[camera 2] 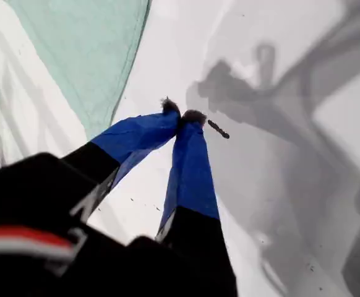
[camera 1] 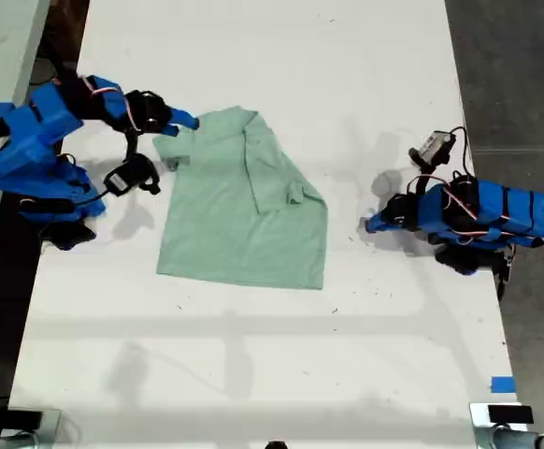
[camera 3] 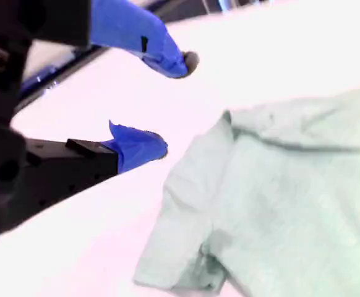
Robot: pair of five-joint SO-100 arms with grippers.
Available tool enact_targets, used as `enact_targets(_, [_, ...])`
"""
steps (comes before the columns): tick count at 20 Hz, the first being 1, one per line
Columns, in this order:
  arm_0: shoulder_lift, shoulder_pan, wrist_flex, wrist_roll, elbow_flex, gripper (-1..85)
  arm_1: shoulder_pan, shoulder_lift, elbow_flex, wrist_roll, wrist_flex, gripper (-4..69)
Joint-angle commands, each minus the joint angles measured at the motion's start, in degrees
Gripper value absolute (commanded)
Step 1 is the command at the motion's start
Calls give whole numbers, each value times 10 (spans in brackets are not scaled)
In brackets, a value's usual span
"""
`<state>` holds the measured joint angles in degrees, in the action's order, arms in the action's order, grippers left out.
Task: Fold t shirt
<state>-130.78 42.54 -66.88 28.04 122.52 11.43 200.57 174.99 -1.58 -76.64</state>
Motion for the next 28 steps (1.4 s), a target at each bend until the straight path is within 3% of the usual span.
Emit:
enact_targets(1, [221, 93, -9, 35, -98, 219, -9, 4, 27, -11, -4, 26])
enact_targets(11, [353, 231, 14, 83, -87, 188, -23, 4, 27, -11, -4, 21])
enact_targets(12, [372, 241, 18, 83, -87, 162, -23, 4, 27, -11, -4, 21])
enact_targets(14, [407, 246, 23, 78, -90, 1, -25, 4, 27, -11, -4, 21])
enact_targets(16, [403, 236, 11, 69, -101, 0, -25, 4, 27, -11, -4, 21])
enact_targets(18, [324, 203, -16, 52, -120, 0, -25, 4, 27, -11, -4, 21])
enact_targets(22, [312, 75, -141, 0, -333, 0, -27, 4, 27, -11, -4, 21])
enact_targets(28, [553, -192, -149, -114, -626, 10, -27, 4, 27, -11, -4, 21])
